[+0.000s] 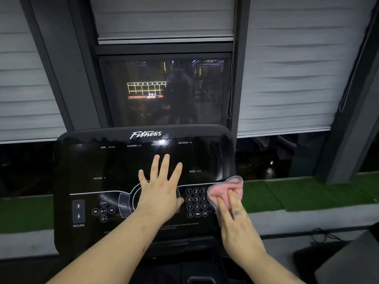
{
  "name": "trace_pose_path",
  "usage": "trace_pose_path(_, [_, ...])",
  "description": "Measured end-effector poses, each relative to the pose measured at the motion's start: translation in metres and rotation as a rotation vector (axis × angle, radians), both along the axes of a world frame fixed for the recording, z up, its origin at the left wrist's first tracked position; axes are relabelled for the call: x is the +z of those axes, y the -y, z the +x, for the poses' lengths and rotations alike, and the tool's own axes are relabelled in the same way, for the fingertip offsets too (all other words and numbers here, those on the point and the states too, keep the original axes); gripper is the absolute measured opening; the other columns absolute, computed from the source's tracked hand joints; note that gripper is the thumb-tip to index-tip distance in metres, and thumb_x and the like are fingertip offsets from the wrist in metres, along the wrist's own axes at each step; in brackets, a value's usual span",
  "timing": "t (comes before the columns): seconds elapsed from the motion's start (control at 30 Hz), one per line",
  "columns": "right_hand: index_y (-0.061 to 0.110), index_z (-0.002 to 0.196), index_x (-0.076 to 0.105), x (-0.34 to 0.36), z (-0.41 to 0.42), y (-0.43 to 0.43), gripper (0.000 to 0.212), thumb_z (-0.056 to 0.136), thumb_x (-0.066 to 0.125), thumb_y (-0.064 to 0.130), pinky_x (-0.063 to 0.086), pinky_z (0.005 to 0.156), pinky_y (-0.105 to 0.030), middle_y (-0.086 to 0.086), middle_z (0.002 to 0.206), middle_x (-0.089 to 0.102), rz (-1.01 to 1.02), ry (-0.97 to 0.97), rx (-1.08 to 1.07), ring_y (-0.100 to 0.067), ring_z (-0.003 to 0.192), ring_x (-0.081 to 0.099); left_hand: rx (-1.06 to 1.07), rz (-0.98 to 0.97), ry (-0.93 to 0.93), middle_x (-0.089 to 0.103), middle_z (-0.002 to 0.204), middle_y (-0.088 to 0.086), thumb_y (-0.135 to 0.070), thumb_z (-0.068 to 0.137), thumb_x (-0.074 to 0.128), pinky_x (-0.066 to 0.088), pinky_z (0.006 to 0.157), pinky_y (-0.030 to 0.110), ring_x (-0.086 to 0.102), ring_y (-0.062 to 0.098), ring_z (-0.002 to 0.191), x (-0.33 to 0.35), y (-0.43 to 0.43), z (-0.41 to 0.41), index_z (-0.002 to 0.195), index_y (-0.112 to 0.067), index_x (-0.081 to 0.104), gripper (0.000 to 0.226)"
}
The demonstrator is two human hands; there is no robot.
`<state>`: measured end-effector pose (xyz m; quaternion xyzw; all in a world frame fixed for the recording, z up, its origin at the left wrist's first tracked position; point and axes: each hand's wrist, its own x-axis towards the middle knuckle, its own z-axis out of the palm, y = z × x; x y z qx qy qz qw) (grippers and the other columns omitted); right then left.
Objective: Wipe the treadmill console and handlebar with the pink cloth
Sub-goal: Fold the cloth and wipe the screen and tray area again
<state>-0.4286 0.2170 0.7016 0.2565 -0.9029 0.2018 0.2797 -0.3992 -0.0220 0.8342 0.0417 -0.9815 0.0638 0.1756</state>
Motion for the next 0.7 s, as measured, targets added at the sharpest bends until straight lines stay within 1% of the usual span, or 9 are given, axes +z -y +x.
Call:
trace_pose_path(0.1, [0.022, 0.162, 0.026, 0.004, -0.005, -0.002, 0.088, 0.088, 0.072, 0.009, 0.046, 0.112, -0.05, -0.01, 0.17, 0.011, 0.001, 0.022, -0.008, -0.034, 0.152, 0.03, 0.003, -0.004, -0.002, -0.025, 0.168, 0.01, -0.062, 0.089, 0.066, 0.008, 0.121, 0.071, -0.031, 0.035, 0.153, 0.0, 0.0, 0.0, 0.164, -0.034, -0.003, 0.106])
trace_pose_path(0.13, [0.021, 0.162, 0.027, 0.012, -0.012, 0.001, 0.086, 0.089, 0.072, 0.011, 0.045, 0.113, -0.05, -0.012, 0.169, 0.015, -0.002, 0.012, -0.008, -0.036, 0.151, 0.033, 0.004, -0.004, 0.0, -0.025, 0.168, 0.01, -0.062, 0.089, 0.066, 0.008, 0.121, 0.071, -0.031, 0.035, 0.153, 0.0, 0.0, 0.0, 0.163, -0.034, -0.003, 0.106])
trace_pose_path(0.17, [0.022, 0.163, 0.026, 0.024, -0.02, 0.004, 0.083, 0.092, 0.069, 0.014, 0.042, 0.116, -0.05, -0.013, 0.169, 0.016, 0.009, -0.007, -0.007, -0.037, 0.152, 0.031, 0.006, -0.006, 0.001, -0.026, 0.168, 0.01, -0.062, 0.09, 0.066, 0.008, 0.121, 0.071, -0.031, 0.035, 0.153, 0.001, 0.0, 0.0, 0.163, -0.034, -0.004, 0.105])
trace_pose_path(0.27, [0.025, 0.166, 0.015, 0.074, -0.051, 0.015, 0.073, 0.102, 0.049, 0.028, 0.032, 0.123, -0.051, -0.018, 0.17, 0.017, 0.062, -0.028, -0.021, -0.038, 0.157, 0.017, 0.007, -0.002, 0.005, -0.027, 0.168, 0.009, -0.062, 0.09, 0.066, 0.007, 0.122, 0.071, -0.031, 0.035, 0.153, 0.002, 0.0, 0.001, 0.163, -0.034, -0.005, 0.105])
trace_pose_path(0.37, [0.021, 0.163, 0.028, 0.126, -0.072, 0.028, 0.07, 0.099, 0.056, 0.026, 0.034, 0.121, -0.052, -0.023, 0.168, 0.021, -0.009, -0.054, -0.055, -0.041, 0.153, 0.027, 0.008, 0.007, 0.003, -0.027, 0.168, 0.009, -0.061, 0.09, 0.067, 0.007, 0.122, 0.07, -0.031, 0.035, 0.153, 0.002, -0.001, 0.002, 0.163, -0.034, -0.004, 0.106])
trace_pose_path(0.43, [0.021, 0.163, 0.027, 0.148, -0.076, 0.036, 0.072, 0.098, 0.057, 0.025, 0.03, 0.123, -0.051, -0.021, 0.169, 0.017, -0.013, -0.045, -0.068, -0.04, 0.154, 0.023, 0.009, 0.011, 0.002, -0.027, 0.168, 0.009, -0.061, 0.09, 0.067, 0.007, 0.122, 0.07, -0.031, 0.035, 0.153, 0.002, -0.001, 0.002, 0.163, -0.034, -0.005, 0.106])
trace_pose_path(0.5, [0.022, 0.164, 0.022, 0.15, -0.074, 0.043, 0.074, 0.098, 0.056, 0.023, 0.026, 0.125, -0.05, -0.02, 0.17, 0.012, -0.026, -0.029, -0.072, -0.037, 0.157, 0.015, 0.007, 0.012, -0.001, -0.026, 0.168, 0.009, -0.061, 0.09, 0.067, 0.007, 0.122, 0.07, -0.031, 0.034, 0.153, 0.003, -0.002, 0.003, 0.163, -0.034, -0.004, 0.106])
trace_pose_path(0.57, [0.023, 0.165, 0.019, 0.136, -0.063, 0.045, 0.078, 0.097, 0.058, 0.02, 0.024, 0.126, -0.049, -0.021, 0.17, 0.012, -0.019, -0.042, -0.053, -0.036, 0.157, 0.014, 0.005, 0.014, -0.004, -0.026, 0.168, 0.009, -0.06, 0.09, 0.067, 0.007, 0.122, 0.07, -0.031, 0.034, 0.153, 0.003, -0.002, 0.004, 0.163, -0.034, -0.004, 0.106])
trace_pose_path(0.7, [0.016, 0.16, 0.034, 0.085, -0.031, 0.038, 0.084, 0.084, 0.071, 0.014, 0.035, 0.12, -0.053, -0.023, 0.164, 0.027, 0.012, -0.076, -0.029, -0.035, 0.152, 0.027, -0.013, 0.016, 0.003, -0.023, 0.169, 0.008, -0.06, 0.09, 0.067, 0.006, 0.123, 0.068, -0.028, 0.033, 0.154, 0.005, 0.003, 0.006, 0.163, -0.035, -0.002, 0.103])
